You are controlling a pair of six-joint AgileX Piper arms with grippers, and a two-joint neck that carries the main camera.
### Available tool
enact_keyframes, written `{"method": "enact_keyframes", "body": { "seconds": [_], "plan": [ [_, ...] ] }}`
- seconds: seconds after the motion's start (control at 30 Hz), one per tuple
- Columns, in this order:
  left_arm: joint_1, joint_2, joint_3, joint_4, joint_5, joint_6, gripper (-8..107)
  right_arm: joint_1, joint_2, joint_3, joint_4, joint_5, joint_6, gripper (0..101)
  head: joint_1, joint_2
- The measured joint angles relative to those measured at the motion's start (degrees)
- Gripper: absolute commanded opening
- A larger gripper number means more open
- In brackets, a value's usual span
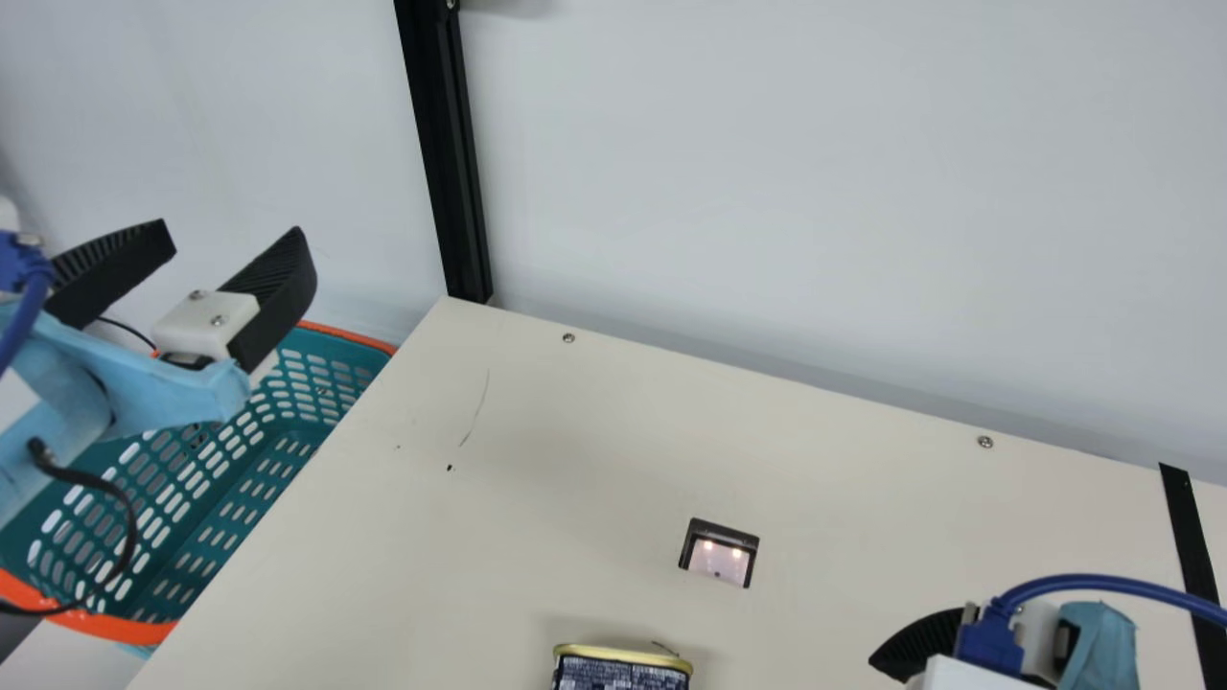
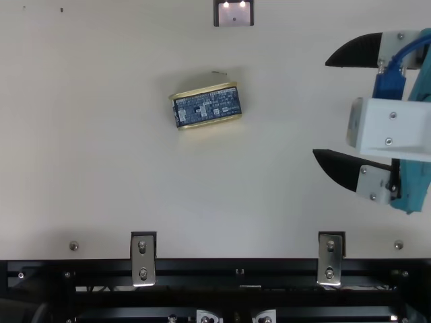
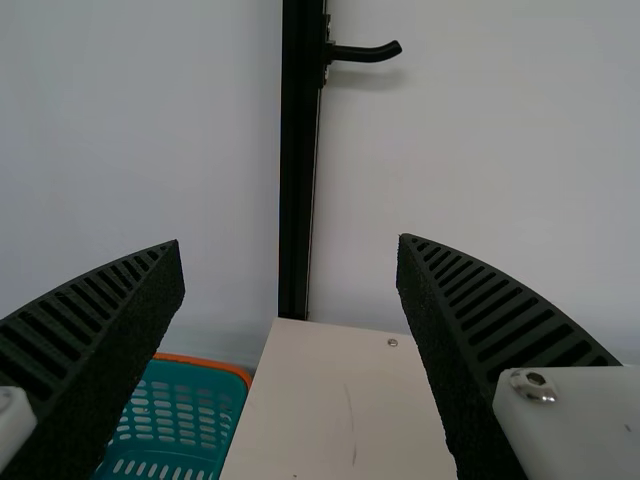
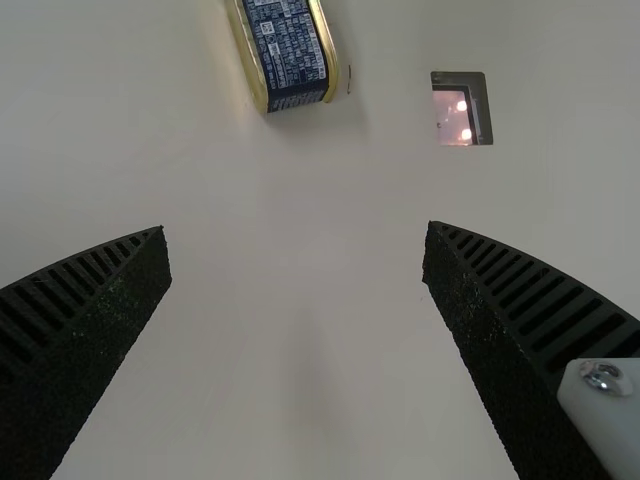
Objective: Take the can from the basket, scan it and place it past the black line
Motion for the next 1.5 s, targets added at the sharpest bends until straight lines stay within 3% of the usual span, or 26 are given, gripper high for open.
{"method": "enact_keyframes", "body": {
  "seconds": [0.4,1.0,1.5],
  "plan": [
    [0.0,0.0,0.0,0.0,0.0,0.0,90,4.1,2.0,0.1,0.1,-2.1,2.2,101,0.0,0.0],
    [0.0,0.0,0.0,0.0,0.0,0.0,90,17.8,9.1,-1.5,1.0,-8.6,5.8,101,0.0,0.0],
    [0.0,0.0,0.0,0.0,0.0,0.0,90,20.4,10.7,-2.9,-0.4,-9.6,8.3,101,0.0,0.0]
  ]
}}
